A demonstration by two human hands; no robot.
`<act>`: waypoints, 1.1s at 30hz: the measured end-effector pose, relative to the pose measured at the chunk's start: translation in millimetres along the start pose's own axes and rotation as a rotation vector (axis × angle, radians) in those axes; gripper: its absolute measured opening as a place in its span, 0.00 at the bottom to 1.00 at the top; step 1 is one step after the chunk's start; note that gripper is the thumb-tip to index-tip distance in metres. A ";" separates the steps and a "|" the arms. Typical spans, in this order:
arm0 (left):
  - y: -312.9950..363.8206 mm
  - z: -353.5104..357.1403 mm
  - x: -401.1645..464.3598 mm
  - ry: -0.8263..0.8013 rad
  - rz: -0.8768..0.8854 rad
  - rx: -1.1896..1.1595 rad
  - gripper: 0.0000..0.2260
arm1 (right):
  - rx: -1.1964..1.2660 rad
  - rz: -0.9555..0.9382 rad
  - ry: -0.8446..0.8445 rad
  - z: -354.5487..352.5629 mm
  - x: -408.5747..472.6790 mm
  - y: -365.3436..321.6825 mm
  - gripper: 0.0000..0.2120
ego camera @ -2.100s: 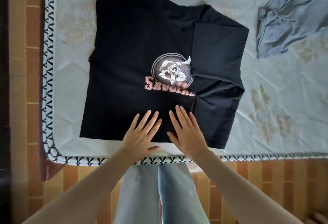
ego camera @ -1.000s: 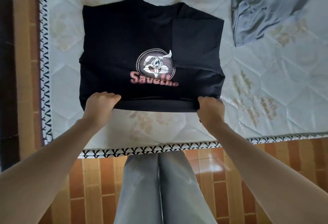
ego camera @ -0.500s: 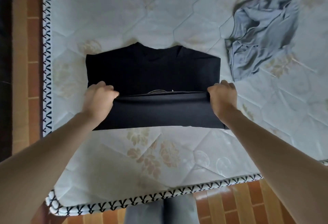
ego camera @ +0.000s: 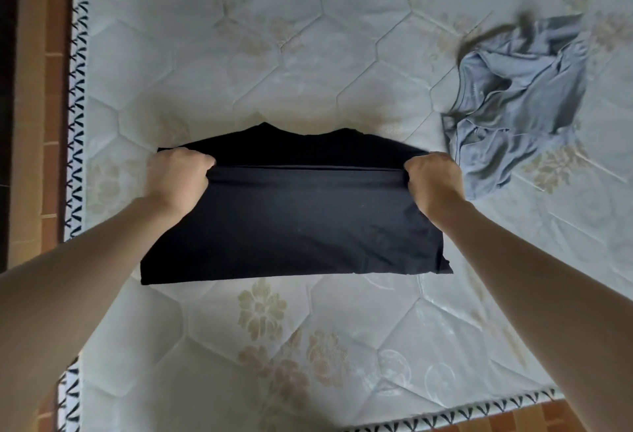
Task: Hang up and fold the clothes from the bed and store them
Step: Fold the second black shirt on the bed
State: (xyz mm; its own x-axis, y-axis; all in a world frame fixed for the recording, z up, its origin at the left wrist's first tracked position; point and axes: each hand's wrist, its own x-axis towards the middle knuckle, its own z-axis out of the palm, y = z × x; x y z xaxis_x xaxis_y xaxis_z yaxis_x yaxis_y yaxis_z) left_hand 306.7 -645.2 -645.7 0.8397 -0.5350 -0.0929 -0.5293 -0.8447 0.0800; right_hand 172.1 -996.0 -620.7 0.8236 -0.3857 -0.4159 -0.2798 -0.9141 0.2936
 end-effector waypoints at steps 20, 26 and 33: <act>-55.8 30.5 112.2 -0.221 0.247 0.270 0.11 | -0.160 -0.047 -0.017 -5.7 113.8 1.0 0.11; -65.4 34.7 119.5 -0.345 0.114 0.119 0.11 | 0.013 -0.018 -0.016 3.3 123.4 -1.2 0.16; -74.2 8.6 124.0 -0.619 -0.287 -0.355 0.10 | 0.191 0.059 -0.104 8.9 122.6 10.4 0.10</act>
State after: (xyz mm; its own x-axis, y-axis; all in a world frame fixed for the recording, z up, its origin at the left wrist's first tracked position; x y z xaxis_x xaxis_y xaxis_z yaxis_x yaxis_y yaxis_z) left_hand 449.0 -649.0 -671.7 0.6620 -0.2970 -0.6882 -0.1426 -0.9513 0.2734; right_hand 265.7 -1053.9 -676.3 0.7501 -0.4414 -0.4925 -0.4228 -0.8927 0.1561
